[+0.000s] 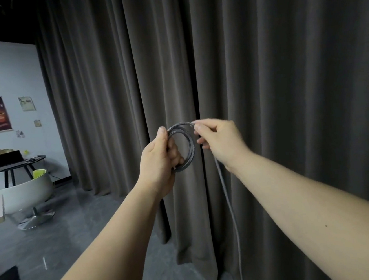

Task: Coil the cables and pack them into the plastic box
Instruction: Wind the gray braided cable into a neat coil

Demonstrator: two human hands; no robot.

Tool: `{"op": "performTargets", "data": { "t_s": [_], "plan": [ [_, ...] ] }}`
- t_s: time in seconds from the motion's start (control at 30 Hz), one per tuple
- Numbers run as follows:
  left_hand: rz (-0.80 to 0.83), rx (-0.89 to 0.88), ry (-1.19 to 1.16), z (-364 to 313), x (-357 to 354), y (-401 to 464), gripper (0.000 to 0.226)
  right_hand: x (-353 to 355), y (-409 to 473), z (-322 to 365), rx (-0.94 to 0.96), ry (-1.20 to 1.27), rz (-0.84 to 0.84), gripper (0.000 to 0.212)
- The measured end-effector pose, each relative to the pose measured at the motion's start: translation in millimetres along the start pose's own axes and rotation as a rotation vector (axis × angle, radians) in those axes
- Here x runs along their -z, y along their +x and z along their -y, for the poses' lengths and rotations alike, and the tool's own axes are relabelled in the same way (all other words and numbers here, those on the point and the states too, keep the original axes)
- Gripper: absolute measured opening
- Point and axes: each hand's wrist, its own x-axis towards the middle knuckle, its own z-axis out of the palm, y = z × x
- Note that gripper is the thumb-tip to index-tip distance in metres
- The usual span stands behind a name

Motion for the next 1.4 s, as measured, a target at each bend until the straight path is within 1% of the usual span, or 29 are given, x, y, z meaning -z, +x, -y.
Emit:
{"op": "performTargets", "data": {
  "t_s": [0.07,0.17,0.23,0.3,0.33,0.43,0.57,0.63,0.77,0.87,1.03,1.1,1.17,1.23,1.3,1.33,1.37,1.4],
  "plan": [
    [-0.068,0.016,-0.106,0,-1,4,0.046,-3,-8,-11,0.012,-0.076,0.064,0.023],
    [-0.079,0.066,-0.221,-1,-3,8,0.047,-1,-16,-18,0.145,-0.333,0.123,0.032],
    [-0.034,0.088,-0.267,-1,-5,7,0.047,3,-15,-17,0.213,-0.409,0.081,0.033],
    [0.027,0.099,-0.303,0,-6,7,0.046,7,-11,-18,0.236,-0.429,0.022,0.031],
    [0.056,0.103,-0.312,1,-7,7,0.046,8,-8,-19,0.215,-0.402,0.017,0.031],
    [0.104,0.119,-0.34,3,-6,9,0.043,7,-7,-18,0.1,-0.215,0.093,0.032],
    [0.151,0.145,-0.353,4,-7,9,0.041,11,-6,-22,0.106,-0.253,0.16,0.033],
    [0.191,0.17,-0.375,3,-9,8,0.041,13,-6,-20,0.131,-0.264,0.139,0.031],
    [0.25,0.172,-0.343,-2,-15,4,0.038,16,0,-18,0.063,-0.114,0.06,0.026],
    [0.259,0.16,-0.273,-2,-18,1,0.036,19,2,-20,0.04,-0.076,0.052,0.026],
    [0.264,0.117,-0.234,0,-23,1,0.032,13,-2,-26,0.011,0.027,0.05,0.026],
    [0.245,0.057,-0.183,1,-21,4,0.029,11,-3,-26,0.045,-0.018,0.048,0.028],
    [0.182,0.016,-0.158,3,-18,8,0.029,10,-5,-27,0.053,-0.088,0.098,0.034],
    [0.09,-0.002,-0.196,4,-16,14,0.032,9,-10,-35,-0.045,-0.112,0.229,0.046],
    [-0.016,-0.015,-0.261,2,-13,20,0.033,10,-20,-47,-0.189,-0.227,0.391,0.058],
    [-0.07,-0.022,-0.295,0,-10,23,0.033,12,-26,-53,-0.251,-0.31,0.464,0.057],
    [-0.118,-0.028,-0.34,-4,-7,26,0.033,15,-32,-58,-0.295,-0.376,0.512,0.05],
    [-0.163,-0.036,-0.386,-9,-3,29,0.033,18,-37,-64,-0.324,-0.411,0.522,0.039]
  ]
}}
